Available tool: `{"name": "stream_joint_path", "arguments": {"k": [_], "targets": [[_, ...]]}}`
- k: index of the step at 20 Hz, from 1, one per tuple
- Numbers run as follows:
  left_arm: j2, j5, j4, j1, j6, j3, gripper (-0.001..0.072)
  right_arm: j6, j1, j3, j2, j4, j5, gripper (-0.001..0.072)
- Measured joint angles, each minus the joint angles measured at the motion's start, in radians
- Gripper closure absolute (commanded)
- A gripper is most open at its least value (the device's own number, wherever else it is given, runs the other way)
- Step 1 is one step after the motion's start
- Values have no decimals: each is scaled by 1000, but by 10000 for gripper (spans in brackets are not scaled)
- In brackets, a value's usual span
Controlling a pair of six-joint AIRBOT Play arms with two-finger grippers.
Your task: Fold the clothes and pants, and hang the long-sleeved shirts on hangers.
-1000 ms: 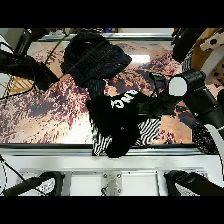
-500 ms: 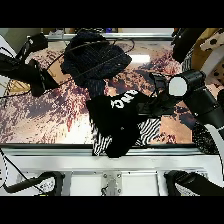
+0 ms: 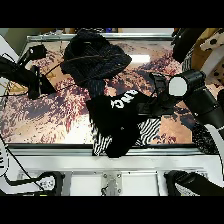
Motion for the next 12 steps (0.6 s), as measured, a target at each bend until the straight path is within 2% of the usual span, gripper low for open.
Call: {"name": "stream_joint_path", "arguments": {"k": [7,12], "targets": [[-15,-10,0,3,48,-9,692,-3,-45,42,0,28,21,692],[22,-10,-11,3,126,-157,693,10,-174,144,0,52,76,692]]}}
